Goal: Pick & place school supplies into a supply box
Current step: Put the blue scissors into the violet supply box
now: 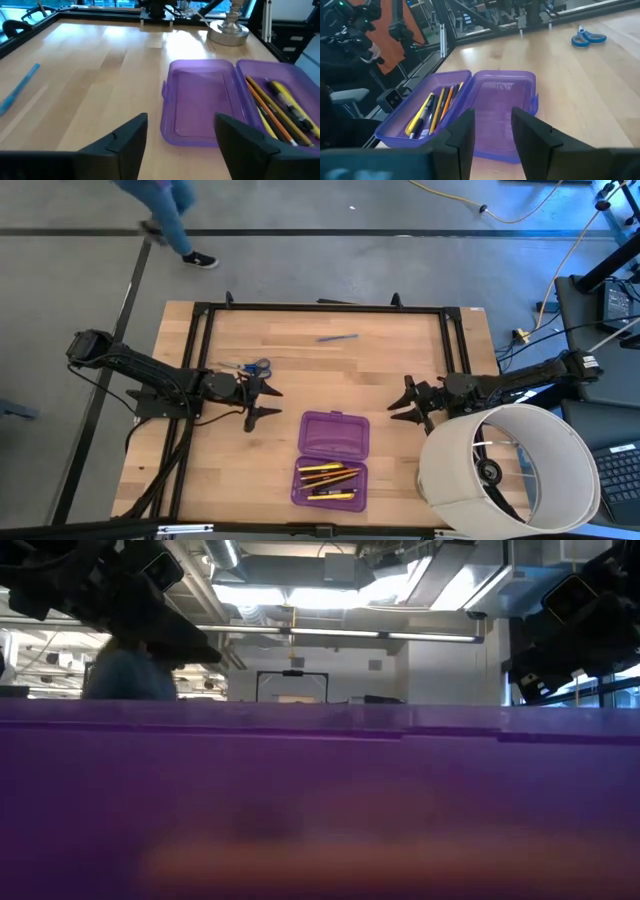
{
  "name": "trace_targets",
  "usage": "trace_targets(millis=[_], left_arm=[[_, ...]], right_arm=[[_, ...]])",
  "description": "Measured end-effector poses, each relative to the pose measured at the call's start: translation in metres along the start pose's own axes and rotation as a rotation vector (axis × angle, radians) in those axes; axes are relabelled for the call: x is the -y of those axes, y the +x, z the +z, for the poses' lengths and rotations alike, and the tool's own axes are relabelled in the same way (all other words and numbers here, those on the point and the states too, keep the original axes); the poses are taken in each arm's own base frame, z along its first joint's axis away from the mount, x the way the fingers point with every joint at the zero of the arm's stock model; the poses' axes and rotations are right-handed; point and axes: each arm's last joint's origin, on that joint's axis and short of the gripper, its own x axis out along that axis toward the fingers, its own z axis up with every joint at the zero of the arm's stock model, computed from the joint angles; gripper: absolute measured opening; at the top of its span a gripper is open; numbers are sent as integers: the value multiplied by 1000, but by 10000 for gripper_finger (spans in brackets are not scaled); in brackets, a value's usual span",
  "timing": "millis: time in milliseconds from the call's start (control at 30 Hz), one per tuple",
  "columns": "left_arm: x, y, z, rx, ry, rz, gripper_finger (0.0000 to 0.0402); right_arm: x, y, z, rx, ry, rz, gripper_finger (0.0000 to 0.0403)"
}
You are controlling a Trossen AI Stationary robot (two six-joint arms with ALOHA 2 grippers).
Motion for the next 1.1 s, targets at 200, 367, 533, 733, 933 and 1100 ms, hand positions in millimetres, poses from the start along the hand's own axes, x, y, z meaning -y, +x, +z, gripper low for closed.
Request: trace_targets(millis=[200, 367, 533, 733, 933, 1100], left_arm=[[-10, 2, 9, -137, -39, 92, 223], [-34, -6, 24, -458, -86, 322, 222], [-56, -11, 32, -601, -28, 417, 223], [-78, -7, 28, -669, 71, 306, 220], [-96, -1, 18, -756, 94, 277, 220], [-112, 4, 6, -830, 34, 305, 219]], right_arm=[[0, 0, 0, -1, 1, 0, 131], [0, 0, 0, -1, 1, 0, 131], [0, 0, 0, -3, 2, -1, 131], [0, 0, 0, -3, 2, -1, 131], [0, 0, 0, -3, 2, -1, 131], [0, 0, 0, -4, -2, -2, 131]])
